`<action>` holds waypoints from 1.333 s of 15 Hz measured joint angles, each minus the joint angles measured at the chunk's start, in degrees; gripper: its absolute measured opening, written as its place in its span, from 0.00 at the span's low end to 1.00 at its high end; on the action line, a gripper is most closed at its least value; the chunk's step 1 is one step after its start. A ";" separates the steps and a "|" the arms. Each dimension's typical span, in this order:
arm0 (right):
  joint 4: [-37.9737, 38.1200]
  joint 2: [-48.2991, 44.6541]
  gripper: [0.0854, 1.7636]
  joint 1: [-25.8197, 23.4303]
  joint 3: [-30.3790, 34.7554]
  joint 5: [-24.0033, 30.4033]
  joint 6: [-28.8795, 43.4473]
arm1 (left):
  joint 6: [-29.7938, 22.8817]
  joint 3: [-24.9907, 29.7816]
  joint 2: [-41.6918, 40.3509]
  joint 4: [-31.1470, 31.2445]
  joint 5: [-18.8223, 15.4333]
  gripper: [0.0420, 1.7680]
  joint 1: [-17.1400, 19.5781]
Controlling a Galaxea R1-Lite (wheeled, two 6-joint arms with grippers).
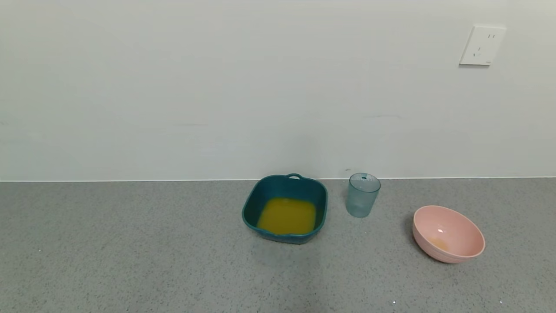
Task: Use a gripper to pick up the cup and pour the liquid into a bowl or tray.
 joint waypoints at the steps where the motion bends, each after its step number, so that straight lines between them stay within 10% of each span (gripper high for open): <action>1: -0.05 -0.49 0.96 1.29 -0.05 0.20 0.00 | 0.00 0.00 0.00 0.00 -0.02 0.97 0.00; 6: -1.32 -7.63 0.96 5.10 6.40 -0.06 -0.11 | 0.00 0.00 0.00 0.00 -0.05 0.97 0.00; 12: -21.00 -15.10 0.96 5.32 24.45 -0.15 -1.08 | 0.00 0.00 0.00 0.00 -0.02 0.97 0.00; 20: -30.18 -16.66 0.96 5.32 39.86 9.13 -2.46 | 0.00 0.00 0.00 0.00 -0.02 0.97 0.00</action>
